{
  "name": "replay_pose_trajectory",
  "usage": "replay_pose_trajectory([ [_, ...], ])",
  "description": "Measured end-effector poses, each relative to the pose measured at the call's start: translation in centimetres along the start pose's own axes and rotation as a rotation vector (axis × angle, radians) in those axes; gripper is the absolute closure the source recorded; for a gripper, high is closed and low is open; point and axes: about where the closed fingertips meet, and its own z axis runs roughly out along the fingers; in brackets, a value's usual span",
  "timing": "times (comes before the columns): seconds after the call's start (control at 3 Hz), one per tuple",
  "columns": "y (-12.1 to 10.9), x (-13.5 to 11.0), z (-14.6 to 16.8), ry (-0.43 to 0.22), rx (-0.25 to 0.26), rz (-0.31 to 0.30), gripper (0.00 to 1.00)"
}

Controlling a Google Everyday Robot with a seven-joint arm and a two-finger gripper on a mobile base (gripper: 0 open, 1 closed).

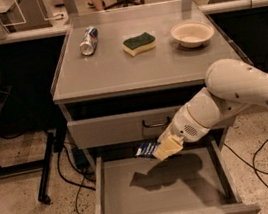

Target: Place rxbar blueberry into middle drawer

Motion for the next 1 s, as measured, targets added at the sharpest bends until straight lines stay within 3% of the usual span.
replay_pose_trajectory([
  [0.33, 0.1, 1.0, 1.5, -0.013, -0.032, 0.041, 1.00],
  [1.0, -2.3, 5.6, 8.5, -0.091, -0.064, 0.181, 1.00],
])
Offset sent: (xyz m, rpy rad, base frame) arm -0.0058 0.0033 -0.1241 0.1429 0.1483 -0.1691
